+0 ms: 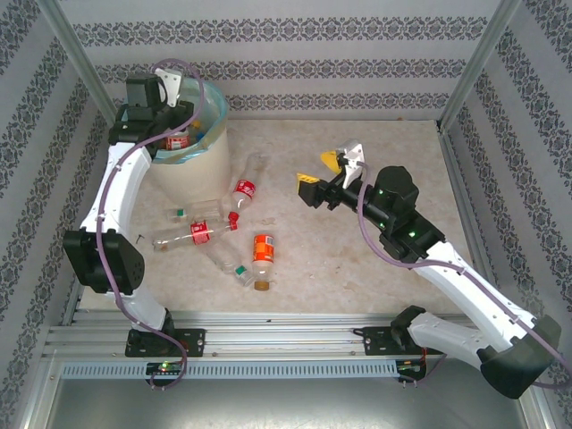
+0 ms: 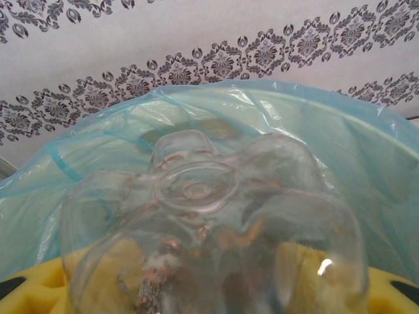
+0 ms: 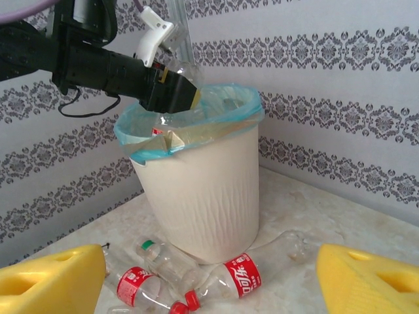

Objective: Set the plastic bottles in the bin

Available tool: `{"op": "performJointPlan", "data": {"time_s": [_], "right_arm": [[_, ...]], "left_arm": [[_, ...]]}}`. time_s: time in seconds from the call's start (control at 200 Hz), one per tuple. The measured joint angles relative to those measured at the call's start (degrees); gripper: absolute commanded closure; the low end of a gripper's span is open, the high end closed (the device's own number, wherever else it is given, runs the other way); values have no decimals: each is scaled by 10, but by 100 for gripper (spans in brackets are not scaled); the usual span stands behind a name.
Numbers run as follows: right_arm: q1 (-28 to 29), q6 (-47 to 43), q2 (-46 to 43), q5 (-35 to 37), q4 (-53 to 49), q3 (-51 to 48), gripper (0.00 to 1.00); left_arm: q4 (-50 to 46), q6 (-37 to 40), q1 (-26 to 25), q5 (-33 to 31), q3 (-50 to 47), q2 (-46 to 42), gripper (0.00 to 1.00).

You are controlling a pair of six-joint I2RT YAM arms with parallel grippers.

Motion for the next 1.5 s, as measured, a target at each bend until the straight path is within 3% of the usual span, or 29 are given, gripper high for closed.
{"op": "performJointPlan", "data": {"time_s": [0.06, 0.185, 0.475, 0.819, 1.059, 1.239, 1.349, 1.504], "right_arm": [[0, 0, 3, 0, 0, 0, 17], [0, 0, 9, -1, -1, 1, 17], [0, 0, 18, -3, -2, 7, 17], [0, 2, 19, -7, -3, 7, 18], [0, 3, 14, -7, -8, 3, 18], [0, 9, 14, -7, -9, 1, 18], [0, 12, 14, -7, -10, -2, 18], [0, 13, 14, -7, -14, -5, 18]], "left_arm": [[10, -8, 1, 9, -3, -3, 74], [48, -26, 1, 26, -23, -25, 65], [155, -70, 1, 43, -40, -76, 64], [280, -122, 2, 50, -153, -74, 59], [294, -127, 1, 48, -189, -72, 60], [292, -132, 3, 31, -184, -66, 55], [271, -154, 12, 30, -168, -46, 52], [254, -198, 37, 34, -169, -40, 56]]}}
